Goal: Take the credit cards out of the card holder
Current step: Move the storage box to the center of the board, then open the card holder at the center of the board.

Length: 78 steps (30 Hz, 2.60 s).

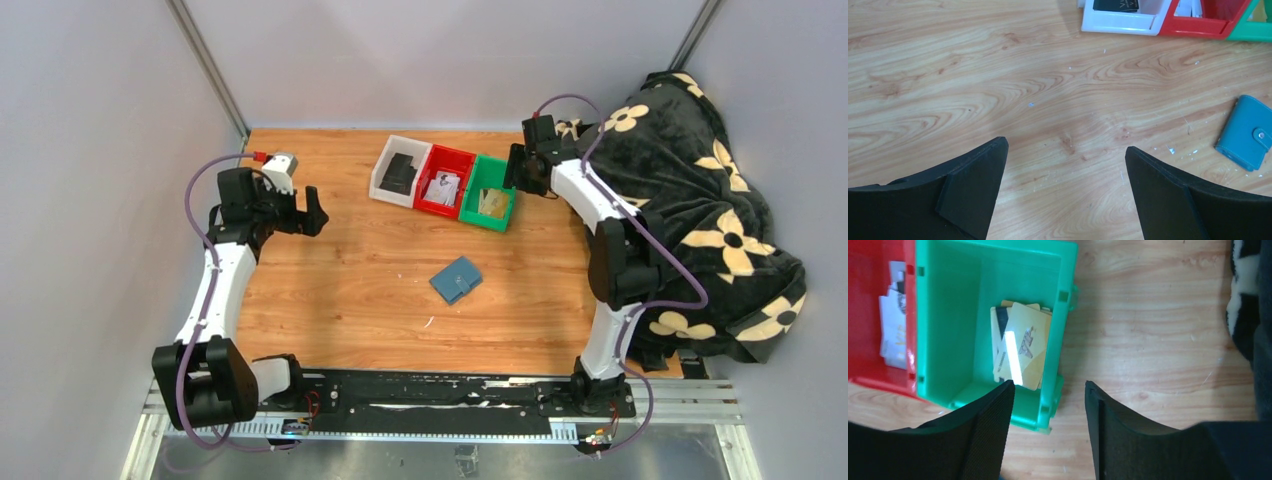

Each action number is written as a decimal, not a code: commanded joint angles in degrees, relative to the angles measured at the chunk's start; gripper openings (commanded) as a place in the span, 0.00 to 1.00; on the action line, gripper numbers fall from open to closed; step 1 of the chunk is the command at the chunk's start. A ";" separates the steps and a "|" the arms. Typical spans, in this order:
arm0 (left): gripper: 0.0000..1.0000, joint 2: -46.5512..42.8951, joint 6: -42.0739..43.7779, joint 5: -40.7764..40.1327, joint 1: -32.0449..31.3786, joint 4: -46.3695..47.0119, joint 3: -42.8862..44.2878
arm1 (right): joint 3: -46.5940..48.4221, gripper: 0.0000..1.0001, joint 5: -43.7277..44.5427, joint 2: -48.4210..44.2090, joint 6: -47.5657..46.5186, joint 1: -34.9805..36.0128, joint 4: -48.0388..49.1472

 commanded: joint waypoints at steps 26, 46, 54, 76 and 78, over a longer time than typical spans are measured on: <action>1.00 -6.24 2.21 6.35 0.10 -5.60 -0.97 | -6.39 0.01 5.21 0.28 -7.72 5.89 -2.48; 1.00 -6.54 7.44 7.56 0.10 -14.87 0.96 | -21.64 0.86 10.75 -15.49 1.92 35.69 0.67; 1.00 -8.56 8.66 8.01 0.11 -18.46 2.05 | -17.74 0.88 11.57 -2.14 -0.48 40.29 2.47; 1.00 -12.28 8.41 7.45 0.10 -20.94 3.40 | -19.40 0.68 13.56 -10.62 -0.81 51.74 -1.31; 1.00 -12.03 8.81 7.12 0.10 -20.99 3.58 | -18.27 0.62 13.64 -9.90 0.86 52.07 -1.89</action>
